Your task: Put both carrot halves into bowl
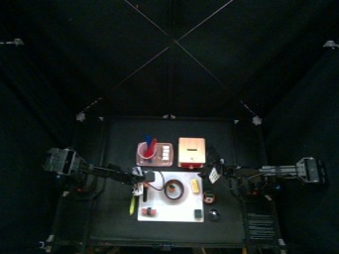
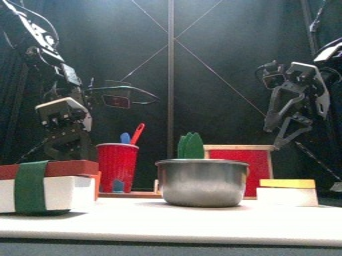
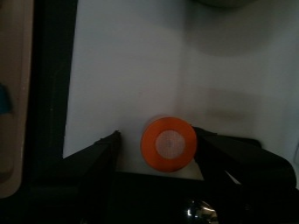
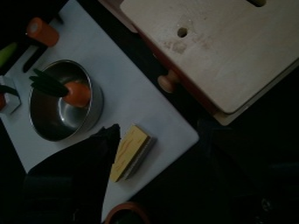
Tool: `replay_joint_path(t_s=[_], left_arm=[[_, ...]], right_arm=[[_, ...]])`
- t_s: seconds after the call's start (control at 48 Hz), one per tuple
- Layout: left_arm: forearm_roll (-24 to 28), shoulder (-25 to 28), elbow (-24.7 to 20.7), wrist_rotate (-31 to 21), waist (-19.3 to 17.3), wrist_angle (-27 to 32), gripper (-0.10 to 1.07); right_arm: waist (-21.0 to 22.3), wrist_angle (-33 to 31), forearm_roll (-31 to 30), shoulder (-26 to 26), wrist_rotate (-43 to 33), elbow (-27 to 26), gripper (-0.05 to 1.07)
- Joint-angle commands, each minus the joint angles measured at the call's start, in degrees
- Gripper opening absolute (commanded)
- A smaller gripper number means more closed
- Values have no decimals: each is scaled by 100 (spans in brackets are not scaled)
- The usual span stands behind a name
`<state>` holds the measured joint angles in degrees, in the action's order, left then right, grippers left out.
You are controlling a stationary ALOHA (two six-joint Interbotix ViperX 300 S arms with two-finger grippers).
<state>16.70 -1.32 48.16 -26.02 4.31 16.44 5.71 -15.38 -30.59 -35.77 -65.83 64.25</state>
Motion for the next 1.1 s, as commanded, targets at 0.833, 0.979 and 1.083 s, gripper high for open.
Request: replay_joint_path(t_s=[0.833, 0.979, 1.083], left_arm=[[624, -26, -1714, 185, 396, 519, 59], [589, 360, -2153, 193, 527, 571, 59], [545, 580, -2417, 193, 668, 580, 59]], right_arm=[[9, 18, -26, 0, 18, 9, 100], [9, 18, -35, 0, 35, 26, 100], [9, 18, -53, 0, 44, 26, 100]])
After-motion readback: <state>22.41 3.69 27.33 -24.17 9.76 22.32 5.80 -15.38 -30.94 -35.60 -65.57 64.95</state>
